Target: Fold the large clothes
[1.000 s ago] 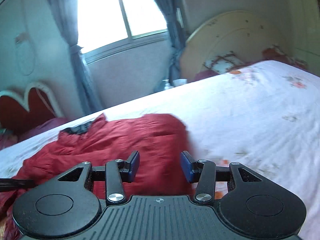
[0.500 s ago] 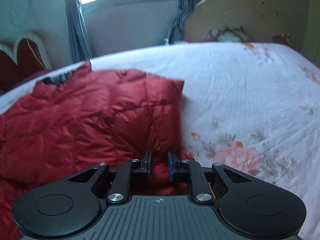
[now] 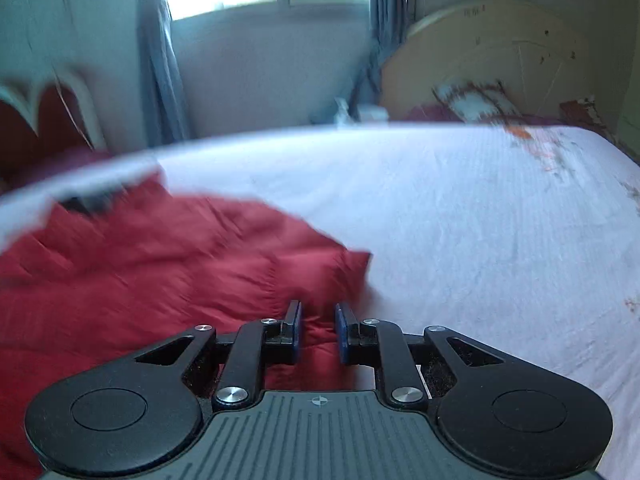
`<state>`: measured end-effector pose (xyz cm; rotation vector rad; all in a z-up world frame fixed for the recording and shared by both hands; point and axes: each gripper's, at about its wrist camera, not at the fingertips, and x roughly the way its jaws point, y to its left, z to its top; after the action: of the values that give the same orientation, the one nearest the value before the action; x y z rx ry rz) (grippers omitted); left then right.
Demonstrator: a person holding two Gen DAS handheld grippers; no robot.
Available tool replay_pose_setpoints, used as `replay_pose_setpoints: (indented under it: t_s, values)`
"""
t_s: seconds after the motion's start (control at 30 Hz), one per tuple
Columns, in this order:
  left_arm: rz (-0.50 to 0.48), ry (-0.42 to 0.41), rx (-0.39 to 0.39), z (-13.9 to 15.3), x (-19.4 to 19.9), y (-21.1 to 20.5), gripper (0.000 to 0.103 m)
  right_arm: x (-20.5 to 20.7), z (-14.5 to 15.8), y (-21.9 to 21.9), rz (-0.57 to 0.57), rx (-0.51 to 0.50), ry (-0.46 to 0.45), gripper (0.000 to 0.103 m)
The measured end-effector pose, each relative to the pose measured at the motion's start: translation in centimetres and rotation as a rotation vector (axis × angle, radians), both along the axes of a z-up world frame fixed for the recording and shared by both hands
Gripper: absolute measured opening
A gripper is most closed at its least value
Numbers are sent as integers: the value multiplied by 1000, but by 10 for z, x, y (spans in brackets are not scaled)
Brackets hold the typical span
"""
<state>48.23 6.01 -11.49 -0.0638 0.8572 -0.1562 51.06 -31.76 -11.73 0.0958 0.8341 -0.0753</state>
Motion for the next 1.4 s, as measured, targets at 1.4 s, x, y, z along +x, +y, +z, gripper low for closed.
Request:
replay_pose_setpoints:
  t_s: [1.4]
  values:
    - [-120,-80,110,16,-28,-29,47,-30,6,5,101,21,50,16]
